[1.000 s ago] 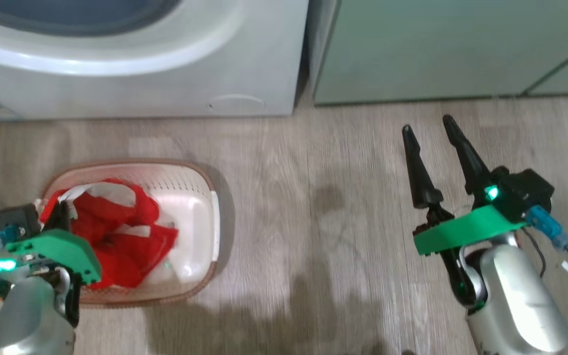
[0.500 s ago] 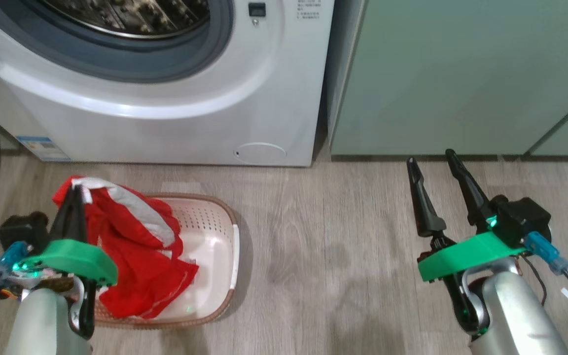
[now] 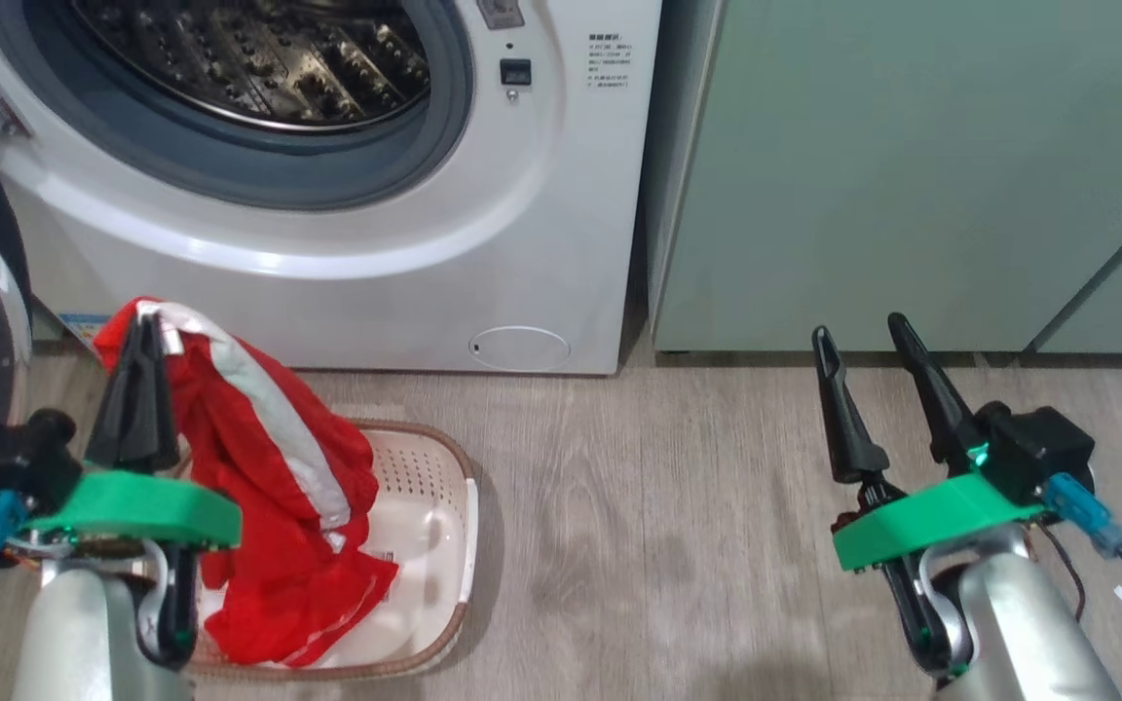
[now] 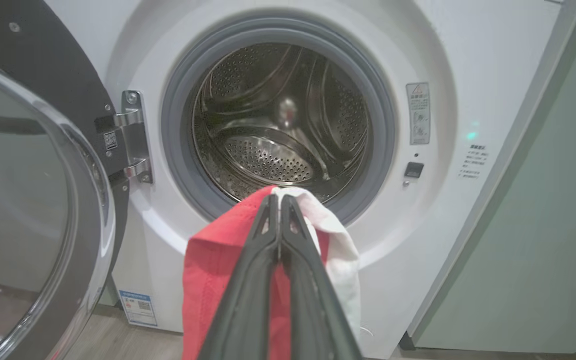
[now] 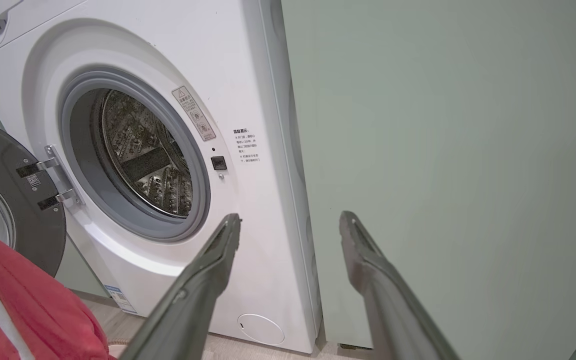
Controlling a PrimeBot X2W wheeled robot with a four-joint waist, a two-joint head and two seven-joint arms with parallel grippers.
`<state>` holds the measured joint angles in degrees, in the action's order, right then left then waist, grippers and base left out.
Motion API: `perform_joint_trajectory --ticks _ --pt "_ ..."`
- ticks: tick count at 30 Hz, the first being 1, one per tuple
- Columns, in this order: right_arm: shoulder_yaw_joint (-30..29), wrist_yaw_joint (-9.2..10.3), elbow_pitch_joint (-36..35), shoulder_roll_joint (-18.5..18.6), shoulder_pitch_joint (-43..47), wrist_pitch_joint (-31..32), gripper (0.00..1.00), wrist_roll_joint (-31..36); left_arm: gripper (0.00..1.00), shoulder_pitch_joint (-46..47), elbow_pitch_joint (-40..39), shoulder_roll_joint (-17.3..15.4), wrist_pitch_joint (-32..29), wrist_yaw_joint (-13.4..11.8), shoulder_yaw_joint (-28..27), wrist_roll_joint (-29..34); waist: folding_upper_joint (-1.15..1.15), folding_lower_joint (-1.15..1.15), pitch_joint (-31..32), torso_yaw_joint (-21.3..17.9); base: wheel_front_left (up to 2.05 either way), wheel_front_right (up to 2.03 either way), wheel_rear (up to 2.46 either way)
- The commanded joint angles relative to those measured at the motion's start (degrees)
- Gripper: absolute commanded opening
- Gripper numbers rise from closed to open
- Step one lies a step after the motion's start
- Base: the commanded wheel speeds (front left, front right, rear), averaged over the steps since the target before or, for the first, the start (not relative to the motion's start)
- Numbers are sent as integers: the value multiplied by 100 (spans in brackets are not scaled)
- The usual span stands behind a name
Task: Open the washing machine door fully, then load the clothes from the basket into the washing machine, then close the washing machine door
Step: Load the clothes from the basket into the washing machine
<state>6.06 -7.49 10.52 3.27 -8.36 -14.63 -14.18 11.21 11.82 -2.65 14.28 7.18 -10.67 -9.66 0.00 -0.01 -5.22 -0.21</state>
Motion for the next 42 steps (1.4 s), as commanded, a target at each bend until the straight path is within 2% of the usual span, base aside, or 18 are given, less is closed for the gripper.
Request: perform_joint_trajectory --ticks 1,16,31,37,42 --pt "103 0 -184 -39 25 -37 100 -29 0 -14 -299 -49 72 22 -95 -52 0 1 87 -1 0 0 0" --pt "29 0 -211 -39 287 -37 100 -32 0 -747 -750 -24 72 30 531 -467 0 1 418 -4 0 0 0" --pt "72 0 -195 -39 349 -37 100 -39 0 -827 -805 -23 72 30 628 -491 0 1 505 -75 0 0 0" --pt "87 0 -210 -39 336 -37 100 -14 0 -708 -853 -23 72 30 656 -477 0 1 351 -134 0 0 0" --pt "107 0 -290 -39 180 -37 100 20 0 -299 -877 -23 72 30 632 -380 0 1 -146 -228 0 0 0"
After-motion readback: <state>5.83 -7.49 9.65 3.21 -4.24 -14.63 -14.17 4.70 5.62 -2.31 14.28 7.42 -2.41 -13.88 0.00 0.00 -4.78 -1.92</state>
